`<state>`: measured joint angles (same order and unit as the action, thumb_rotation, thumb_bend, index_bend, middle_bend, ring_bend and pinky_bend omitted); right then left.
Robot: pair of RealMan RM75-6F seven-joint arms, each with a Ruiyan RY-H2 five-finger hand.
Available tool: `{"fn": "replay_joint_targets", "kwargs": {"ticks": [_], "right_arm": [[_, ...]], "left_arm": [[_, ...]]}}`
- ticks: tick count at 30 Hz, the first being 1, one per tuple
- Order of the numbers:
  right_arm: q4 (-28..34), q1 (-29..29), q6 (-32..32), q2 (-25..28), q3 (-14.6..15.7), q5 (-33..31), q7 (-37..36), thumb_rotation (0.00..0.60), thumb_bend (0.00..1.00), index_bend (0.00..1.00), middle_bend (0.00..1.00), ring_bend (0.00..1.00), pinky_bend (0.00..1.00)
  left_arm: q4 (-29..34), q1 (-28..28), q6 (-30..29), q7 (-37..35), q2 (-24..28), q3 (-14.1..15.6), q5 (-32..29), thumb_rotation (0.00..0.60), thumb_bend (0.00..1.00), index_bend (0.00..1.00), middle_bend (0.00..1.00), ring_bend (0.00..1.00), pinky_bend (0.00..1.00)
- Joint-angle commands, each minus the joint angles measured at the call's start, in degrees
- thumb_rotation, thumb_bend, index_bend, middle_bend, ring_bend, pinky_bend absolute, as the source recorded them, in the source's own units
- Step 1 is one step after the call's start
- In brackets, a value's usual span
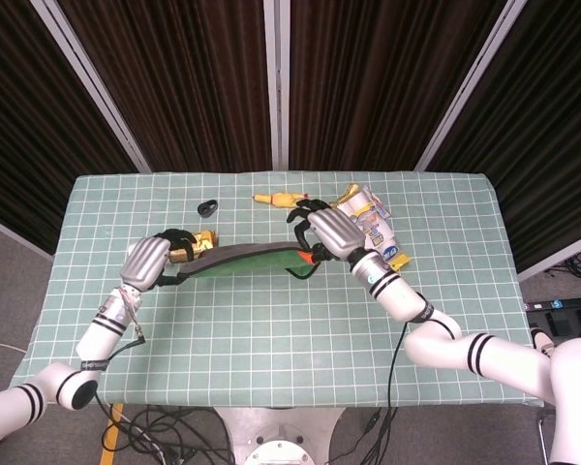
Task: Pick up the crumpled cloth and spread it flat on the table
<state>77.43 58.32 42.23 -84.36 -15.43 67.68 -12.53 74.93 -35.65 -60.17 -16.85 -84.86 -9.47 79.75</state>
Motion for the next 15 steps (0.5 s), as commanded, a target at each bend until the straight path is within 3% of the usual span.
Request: {"fn": "replay_joint_targets", "kwargs": {"ticks": [1, 15], "right_arm": [[2.1, -1.2, -0.3, 1.4, 1.6, 2.4, -0.9, 0.600, 0.46, 0.74, 0.27, 0.10, 0.11], [8.8, -4.1, 0.2, 3.7, 6.2, 9.6, -2.6, 0.600, 0.46, 0.74, 0.27, 0.10, 0.11]], "left_arm": [[2.6, 0.6, -0.3, 0.5, 1.8, 1.5, 1.6, 0.600, 0.53, 0.63, 0.35, 0.26, 0.36], [9.4, 3.1, -3.6, 2.8, 6.3, 8.7, 10.0, 0.600, 0.53, 0.63, 0.35, 0.26, 0.36]]}}
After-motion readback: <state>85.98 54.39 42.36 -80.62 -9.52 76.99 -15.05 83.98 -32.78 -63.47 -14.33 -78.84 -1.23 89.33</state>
